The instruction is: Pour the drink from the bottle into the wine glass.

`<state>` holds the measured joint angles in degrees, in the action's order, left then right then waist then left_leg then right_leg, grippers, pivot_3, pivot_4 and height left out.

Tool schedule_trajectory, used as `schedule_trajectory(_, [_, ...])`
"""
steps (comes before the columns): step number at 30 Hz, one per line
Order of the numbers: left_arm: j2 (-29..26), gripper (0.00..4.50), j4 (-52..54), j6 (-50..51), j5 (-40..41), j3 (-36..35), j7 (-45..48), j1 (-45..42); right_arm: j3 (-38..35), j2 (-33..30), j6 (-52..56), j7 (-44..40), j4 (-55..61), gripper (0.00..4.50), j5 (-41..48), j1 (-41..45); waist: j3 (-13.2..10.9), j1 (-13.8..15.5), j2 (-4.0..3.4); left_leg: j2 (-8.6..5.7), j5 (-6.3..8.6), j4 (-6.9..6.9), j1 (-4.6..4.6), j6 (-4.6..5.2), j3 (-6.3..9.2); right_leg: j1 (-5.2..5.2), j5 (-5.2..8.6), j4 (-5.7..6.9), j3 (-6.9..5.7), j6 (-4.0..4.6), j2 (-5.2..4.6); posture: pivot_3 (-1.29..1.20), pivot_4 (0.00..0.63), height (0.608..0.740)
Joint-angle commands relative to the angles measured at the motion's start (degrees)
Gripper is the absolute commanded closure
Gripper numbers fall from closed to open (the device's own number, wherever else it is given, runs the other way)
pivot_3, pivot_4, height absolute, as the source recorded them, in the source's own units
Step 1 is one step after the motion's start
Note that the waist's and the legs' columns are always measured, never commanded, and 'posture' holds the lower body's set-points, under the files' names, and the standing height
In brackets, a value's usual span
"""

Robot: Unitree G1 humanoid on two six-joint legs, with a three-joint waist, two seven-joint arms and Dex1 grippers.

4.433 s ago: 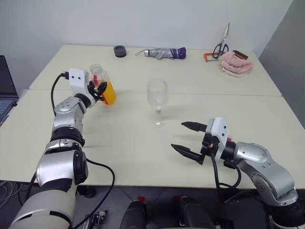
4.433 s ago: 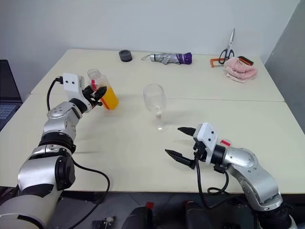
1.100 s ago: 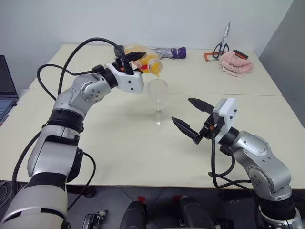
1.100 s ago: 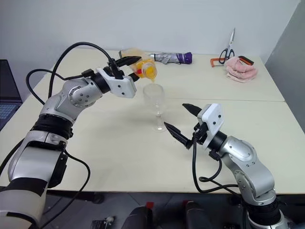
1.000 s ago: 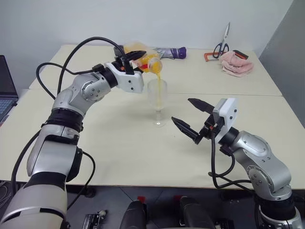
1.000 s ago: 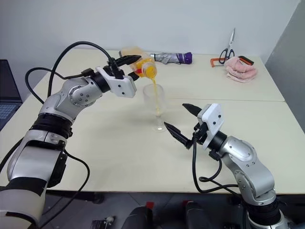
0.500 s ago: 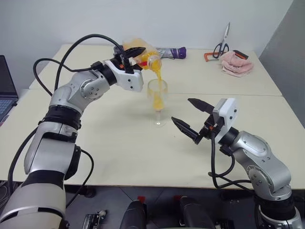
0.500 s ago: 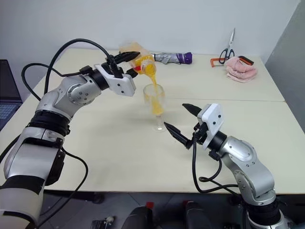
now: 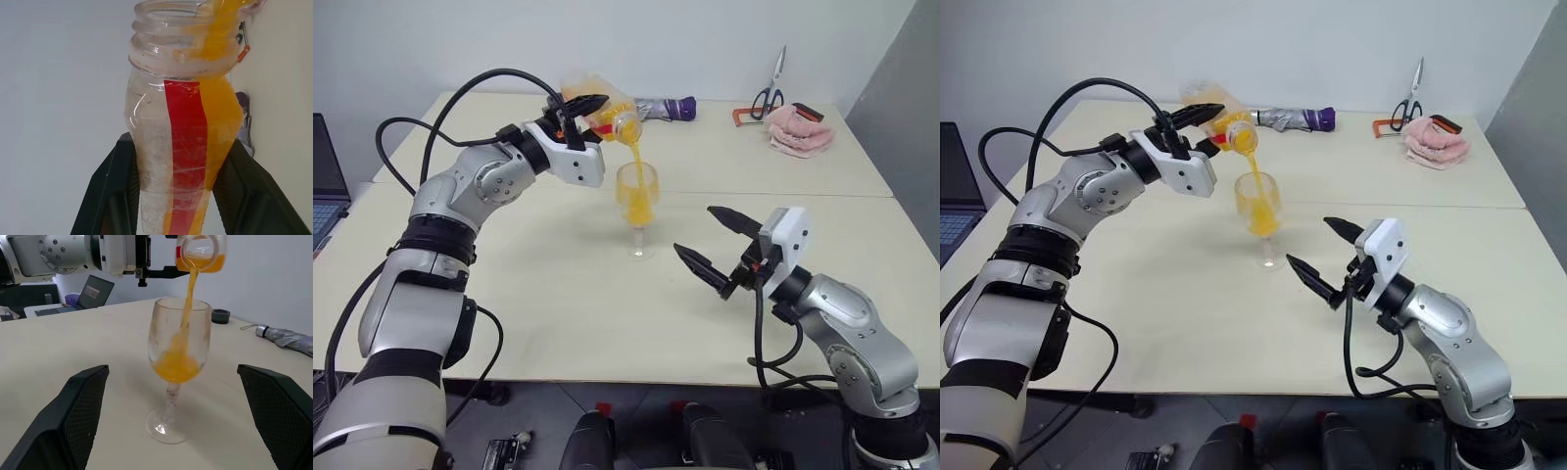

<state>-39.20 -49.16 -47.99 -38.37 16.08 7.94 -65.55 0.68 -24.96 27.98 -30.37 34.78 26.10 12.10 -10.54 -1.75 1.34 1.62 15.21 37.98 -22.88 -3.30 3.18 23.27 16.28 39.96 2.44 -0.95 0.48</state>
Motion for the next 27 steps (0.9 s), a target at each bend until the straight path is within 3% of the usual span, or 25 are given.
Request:
schedule_trajectory(1, [-0.90, 2.84, 0.80, -0.55, 0.44, -0.23, -1.79, -2.58, -3.43, -0.34, -0.71, -0.05, 2.48, 0.00, 2.70, 0.22, 0.00, -0.01, 0.00, 0.00, 0.00, 0.00, 0.00, 0.00, 0.00, 0.00, 0.00, 0.00, 0.00, 0.00, 0.00, 0.00, 0.150, 0.740])
schedule_trajectory(27, [-1.21, 2.84, -0.53, -0.46, -0.56, 1.41, -4.61, -4.17, -4.08, -2.35, 0.23, -0.96, 2.99, 0.00, 4.07, -0.25, 0.00, -0.01, 0.00, 0.00, 0.00, 0.01, 0.00, 0.00, -0.01, 0.00, 0.00, 0.01, 0.01, 0.00, 0.00, 0.00, 0.150, 0.740])
